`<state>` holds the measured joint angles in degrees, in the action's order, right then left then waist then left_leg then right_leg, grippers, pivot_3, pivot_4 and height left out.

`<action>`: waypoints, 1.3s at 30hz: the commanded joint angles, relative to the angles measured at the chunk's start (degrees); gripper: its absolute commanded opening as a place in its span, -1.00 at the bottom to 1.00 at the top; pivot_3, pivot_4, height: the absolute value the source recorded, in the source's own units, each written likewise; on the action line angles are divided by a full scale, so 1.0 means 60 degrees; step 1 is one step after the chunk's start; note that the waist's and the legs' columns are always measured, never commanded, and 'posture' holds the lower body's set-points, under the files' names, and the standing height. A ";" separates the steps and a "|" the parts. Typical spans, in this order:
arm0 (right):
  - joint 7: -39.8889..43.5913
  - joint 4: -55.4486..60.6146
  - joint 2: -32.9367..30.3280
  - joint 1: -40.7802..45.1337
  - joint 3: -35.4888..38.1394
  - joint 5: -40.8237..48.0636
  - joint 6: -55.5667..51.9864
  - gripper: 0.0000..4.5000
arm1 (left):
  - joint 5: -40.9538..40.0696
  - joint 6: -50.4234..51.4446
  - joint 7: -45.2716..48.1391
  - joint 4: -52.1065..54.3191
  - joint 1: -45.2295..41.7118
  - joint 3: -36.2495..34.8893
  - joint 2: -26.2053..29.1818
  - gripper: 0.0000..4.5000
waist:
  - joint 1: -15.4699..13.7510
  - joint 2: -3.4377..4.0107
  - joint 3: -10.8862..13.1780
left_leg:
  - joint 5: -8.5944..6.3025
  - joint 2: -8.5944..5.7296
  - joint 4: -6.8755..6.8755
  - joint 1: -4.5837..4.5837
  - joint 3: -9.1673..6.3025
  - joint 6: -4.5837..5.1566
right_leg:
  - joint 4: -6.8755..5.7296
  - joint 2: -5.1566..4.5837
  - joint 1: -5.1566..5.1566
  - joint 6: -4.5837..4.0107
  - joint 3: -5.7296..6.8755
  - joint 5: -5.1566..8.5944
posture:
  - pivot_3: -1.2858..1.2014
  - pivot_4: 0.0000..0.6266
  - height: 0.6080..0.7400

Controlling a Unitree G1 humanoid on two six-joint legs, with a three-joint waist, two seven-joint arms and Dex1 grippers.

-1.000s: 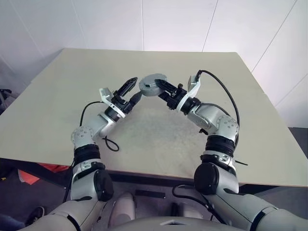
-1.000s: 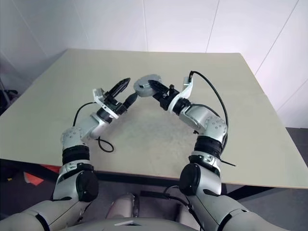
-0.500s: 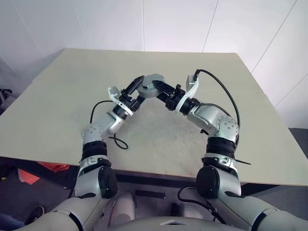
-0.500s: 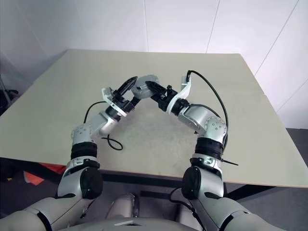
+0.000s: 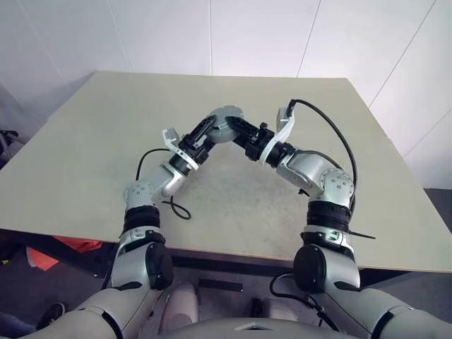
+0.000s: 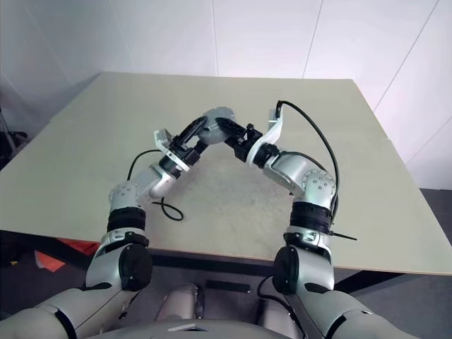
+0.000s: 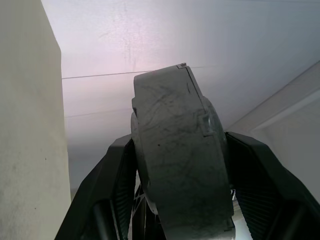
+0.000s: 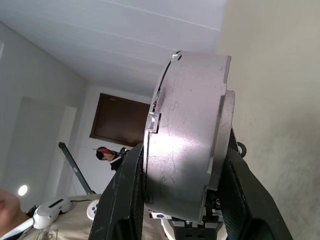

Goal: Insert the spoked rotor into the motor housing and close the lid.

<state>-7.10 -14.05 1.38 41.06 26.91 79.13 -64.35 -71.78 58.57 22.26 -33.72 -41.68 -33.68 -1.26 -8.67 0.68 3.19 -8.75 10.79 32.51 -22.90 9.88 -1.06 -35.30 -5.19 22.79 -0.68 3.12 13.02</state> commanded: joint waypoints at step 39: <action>0.1093 -0.0140 -0.0369 0.0127 -0.0858 -0.2425 0.1507 0.90 | 0.1860 -0.4289 -0.0497 -0.1712 -0.0300 -0.1117 0.1976 -0.08 | 0.0088 -0.0004 0.0002 | 0.0000 0.0014 0.0052 -0.0011 -0.0017 0.0001 | -0.0049 0.0006 0.0009 -0.0002 0.0004 -0.0004 | 0.03 -1.00 1.00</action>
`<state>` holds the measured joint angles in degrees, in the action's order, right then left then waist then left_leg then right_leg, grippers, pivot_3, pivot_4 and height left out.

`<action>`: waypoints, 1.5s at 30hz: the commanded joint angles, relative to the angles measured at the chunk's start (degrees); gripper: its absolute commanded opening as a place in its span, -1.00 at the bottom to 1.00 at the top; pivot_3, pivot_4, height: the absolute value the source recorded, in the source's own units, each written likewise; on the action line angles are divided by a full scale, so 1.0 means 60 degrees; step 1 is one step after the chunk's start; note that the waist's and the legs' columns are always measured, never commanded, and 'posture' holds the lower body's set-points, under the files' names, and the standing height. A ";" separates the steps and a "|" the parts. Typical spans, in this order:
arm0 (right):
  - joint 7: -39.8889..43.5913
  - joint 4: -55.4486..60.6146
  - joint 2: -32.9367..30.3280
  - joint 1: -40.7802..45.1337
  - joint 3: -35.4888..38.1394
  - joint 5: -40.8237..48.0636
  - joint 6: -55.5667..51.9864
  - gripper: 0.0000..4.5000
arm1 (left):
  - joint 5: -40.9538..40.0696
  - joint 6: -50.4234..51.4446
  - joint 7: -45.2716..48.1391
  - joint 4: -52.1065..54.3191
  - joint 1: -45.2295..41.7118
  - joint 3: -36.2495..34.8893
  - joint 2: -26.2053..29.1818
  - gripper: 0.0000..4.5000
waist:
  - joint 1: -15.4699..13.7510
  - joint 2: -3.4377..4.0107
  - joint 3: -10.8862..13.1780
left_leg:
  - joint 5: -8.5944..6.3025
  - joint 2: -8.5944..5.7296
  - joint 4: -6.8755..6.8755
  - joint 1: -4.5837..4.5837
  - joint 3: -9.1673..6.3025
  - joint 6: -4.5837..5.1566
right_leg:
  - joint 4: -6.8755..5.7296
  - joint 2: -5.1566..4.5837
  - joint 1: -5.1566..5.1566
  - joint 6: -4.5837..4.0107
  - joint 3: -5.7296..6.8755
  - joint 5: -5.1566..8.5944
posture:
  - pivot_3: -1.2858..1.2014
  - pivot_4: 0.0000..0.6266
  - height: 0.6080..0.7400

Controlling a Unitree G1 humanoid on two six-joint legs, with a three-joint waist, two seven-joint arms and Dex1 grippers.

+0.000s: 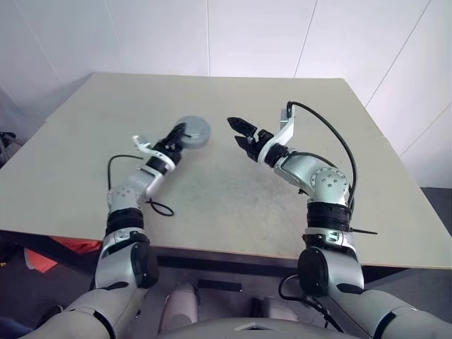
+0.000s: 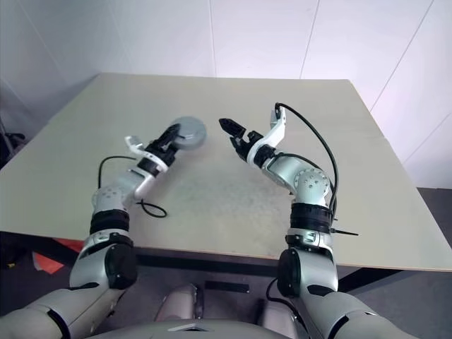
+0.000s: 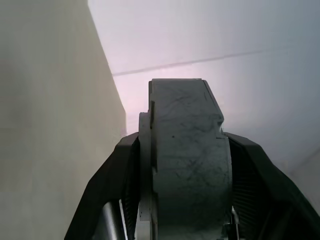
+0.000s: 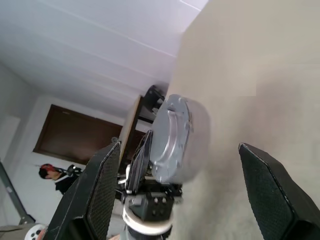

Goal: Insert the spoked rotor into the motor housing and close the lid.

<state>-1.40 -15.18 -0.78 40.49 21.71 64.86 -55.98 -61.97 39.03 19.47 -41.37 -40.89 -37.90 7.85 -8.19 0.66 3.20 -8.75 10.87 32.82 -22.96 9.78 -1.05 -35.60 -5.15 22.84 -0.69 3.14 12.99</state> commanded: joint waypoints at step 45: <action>0.8164 0.0899 -0.6081 -0.2669 -0.4182 -0.7588 0.6608 0.90 | 0.8174 -0.5129 0.4390 0.3514 0.1655 0.7749 0.2095 0.99 | 0.0031 -0.0074 0.0029 | -0.0019 0.0009 0.0032 0.0065 -0.0096 0.0032 | 0.0038 -0.0003 -0.0101 0.0007 0.0008 -0.0027 | 0.03 -1.00 1.00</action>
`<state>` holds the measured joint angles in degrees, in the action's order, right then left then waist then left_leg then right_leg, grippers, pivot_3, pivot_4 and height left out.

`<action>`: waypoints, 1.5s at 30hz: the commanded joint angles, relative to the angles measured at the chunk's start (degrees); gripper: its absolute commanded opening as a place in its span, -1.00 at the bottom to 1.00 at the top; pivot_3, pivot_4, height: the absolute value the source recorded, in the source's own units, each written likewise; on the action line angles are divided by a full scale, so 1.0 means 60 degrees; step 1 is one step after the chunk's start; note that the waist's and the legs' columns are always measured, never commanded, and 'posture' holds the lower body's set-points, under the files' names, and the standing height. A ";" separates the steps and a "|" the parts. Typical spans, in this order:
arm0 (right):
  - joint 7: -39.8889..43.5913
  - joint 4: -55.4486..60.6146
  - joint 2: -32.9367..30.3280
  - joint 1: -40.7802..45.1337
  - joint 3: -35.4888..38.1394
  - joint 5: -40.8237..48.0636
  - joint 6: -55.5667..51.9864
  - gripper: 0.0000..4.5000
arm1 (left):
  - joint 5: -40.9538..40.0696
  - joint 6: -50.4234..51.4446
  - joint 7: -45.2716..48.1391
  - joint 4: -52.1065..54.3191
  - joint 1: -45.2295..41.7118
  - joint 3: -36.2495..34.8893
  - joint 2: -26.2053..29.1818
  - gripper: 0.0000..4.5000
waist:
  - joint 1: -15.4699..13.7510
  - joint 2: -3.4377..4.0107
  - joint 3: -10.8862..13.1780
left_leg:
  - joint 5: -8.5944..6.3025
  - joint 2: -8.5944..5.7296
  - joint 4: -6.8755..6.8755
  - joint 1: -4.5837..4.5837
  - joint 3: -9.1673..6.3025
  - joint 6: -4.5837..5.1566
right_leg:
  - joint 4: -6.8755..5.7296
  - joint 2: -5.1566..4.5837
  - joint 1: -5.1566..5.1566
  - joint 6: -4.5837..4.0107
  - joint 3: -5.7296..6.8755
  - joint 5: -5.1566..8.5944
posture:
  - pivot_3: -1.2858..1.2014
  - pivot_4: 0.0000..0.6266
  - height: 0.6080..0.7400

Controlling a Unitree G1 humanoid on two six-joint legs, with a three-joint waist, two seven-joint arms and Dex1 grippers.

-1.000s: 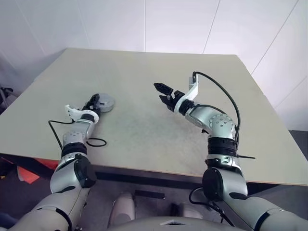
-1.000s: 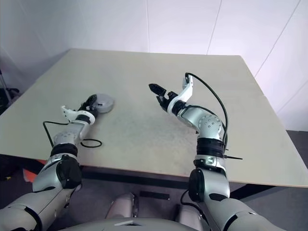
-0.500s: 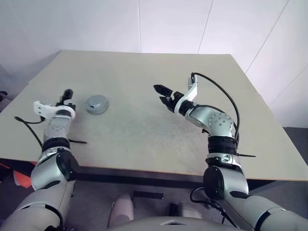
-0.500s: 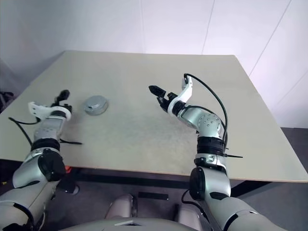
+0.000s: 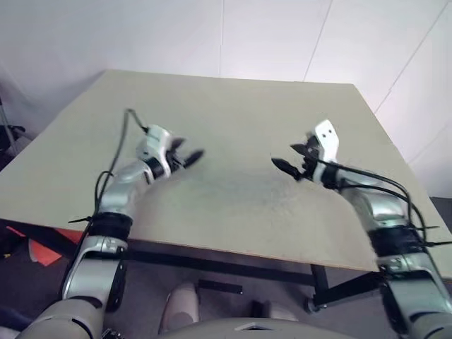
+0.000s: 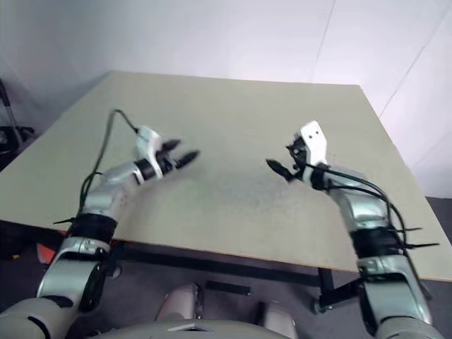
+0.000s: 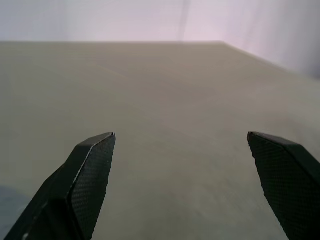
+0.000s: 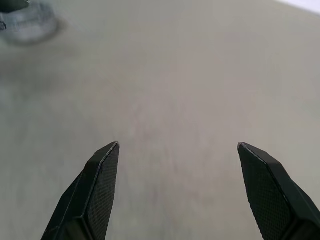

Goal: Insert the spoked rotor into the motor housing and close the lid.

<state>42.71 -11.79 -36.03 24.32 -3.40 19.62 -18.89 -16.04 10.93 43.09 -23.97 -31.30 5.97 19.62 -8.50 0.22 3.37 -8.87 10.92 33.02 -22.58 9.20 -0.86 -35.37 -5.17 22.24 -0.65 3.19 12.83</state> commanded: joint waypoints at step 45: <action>0.0856 -0.1769 0.0937 0.1070 0.0134 -0.1654 0.1384 0.90 | 0.1118 -0.0712 0.0387 0.0173 0.0225 0.0225 -0.0057 0.99 | 0.0238 0.0008 0.0001 | -0.0023 0.0019 0.0024 0.0096 0.0107 0.0069 | -0.0052 -0.0004 -0.0037 -0.0131 -0.0016 0.0031 | 0.03 -1.00 1.00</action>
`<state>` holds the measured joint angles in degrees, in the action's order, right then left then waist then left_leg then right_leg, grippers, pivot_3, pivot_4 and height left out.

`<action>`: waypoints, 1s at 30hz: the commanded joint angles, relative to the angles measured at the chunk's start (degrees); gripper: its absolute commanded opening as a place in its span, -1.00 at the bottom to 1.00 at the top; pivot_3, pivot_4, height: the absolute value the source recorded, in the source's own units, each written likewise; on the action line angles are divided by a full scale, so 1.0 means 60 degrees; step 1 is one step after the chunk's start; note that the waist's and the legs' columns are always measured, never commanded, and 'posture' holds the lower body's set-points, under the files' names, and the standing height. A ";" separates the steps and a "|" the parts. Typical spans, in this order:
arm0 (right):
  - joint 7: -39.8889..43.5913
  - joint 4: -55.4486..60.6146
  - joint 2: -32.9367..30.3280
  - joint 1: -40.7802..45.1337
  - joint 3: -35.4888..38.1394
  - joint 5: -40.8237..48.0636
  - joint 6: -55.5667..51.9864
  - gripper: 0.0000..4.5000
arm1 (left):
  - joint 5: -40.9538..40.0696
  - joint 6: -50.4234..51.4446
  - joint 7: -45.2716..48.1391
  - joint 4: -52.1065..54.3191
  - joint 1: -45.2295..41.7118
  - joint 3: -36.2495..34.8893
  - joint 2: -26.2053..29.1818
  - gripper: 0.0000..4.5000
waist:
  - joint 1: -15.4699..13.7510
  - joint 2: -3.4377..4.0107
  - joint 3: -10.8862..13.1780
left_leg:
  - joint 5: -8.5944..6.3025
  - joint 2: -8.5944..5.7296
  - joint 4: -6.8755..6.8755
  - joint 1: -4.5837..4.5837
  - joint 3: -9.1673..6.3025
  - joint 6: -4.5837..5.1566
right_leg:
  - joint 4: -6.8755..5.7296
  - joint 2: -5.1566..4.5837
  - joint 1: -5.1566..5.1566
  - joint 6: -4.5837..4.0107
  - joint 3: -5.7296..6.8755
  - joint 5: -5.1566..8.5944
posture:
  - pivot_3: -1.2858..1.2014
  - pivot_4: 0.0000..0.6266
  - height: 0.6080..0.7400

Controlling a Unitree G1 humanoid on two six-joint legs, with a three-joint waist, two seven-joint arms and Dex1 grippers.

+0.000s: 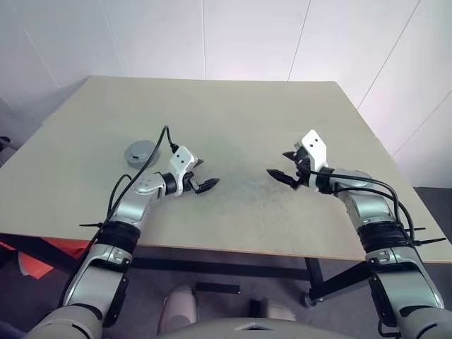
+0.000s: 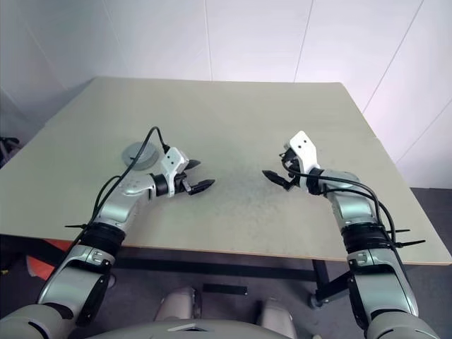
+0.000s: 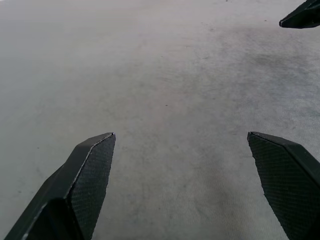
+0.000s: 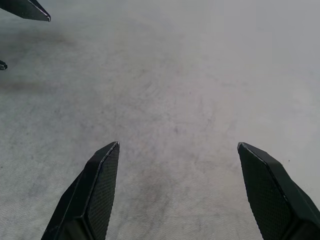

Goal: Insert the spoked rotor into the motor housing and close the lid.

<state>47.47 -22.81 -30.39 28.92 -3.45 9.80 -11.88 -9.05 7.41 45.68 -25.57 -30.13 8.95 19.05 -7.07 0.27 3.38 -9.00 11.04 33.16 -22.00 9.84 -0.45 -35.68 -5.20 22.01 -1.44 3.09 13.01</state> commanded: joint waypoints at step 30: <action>-0.0551 -0.0213 0.0055 0.0394 0.0475 -0.0186 0.0389 0.90 | -0.0031 -0.0026 0.0041 0.0459 0.0020 -0.0261 -0.0137 0.99 | 0.0003 0.0001 0.0001 | -0.0002 0.0001 -0.0004 0.0000 0.0000 0.0004 | 0.0005 0.0000 0.0005 0.0000 -0.0003 0.0000 | 0.03 -1.00 1.00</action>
<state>44.68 -24.37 -29.24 30.01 -2.36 8.85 -10.92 -8.85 7.61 45.97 -23.93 -28.63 8.62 18.31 -7.06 0.28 3.38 -9.02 11.04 33.13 -22.01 9.85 -0.43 -35.65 -5.19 22.05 -1.44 3.07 13.01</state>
